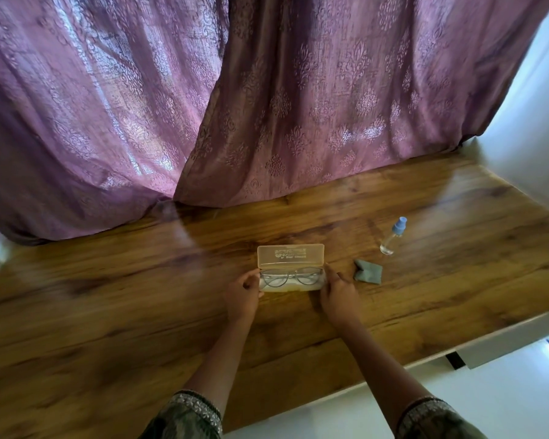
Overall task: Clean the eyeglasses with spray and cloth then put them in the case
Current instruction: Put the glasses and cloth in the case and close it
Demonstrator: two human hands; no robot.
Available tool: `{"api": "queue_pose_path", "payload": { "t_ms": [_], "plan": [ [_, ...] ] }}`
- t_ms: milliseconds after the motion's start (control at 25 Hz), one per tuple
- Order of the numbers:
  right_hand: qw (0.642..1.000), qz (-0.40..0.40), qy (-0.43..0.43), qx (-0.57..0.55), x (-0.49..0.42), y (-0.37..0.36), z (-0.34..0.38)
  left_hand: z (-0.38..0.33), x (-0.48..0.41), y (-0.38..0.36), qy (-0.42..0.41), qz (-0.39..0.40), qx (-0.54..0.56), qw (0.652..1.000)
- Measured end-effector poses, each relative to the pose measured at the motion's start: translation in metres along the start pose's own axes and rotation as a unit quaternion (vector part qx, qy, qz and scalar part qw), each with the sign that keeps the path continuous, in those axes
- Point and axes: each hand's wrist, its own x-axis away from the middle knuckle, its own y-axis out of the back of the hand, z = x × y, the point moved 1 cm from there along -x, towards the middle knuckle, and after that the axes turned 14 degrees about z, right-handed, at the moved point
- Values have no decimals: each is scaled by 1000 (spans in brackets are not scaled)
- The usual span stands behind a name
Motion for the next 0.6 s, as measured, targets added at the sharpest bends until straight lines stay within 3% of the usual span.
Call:
{"api": "queue_pose_path", "payload": {
  "t_ms": [280,600],
  "plan": [
    [997,-23,-9,-78,-10,4,2,-1,-4,0,19,-1,-16,1000],
    [995,-2,-27,-95,-24,6,3,-3,-10,5,42,11,-34,998]
  ]
}}
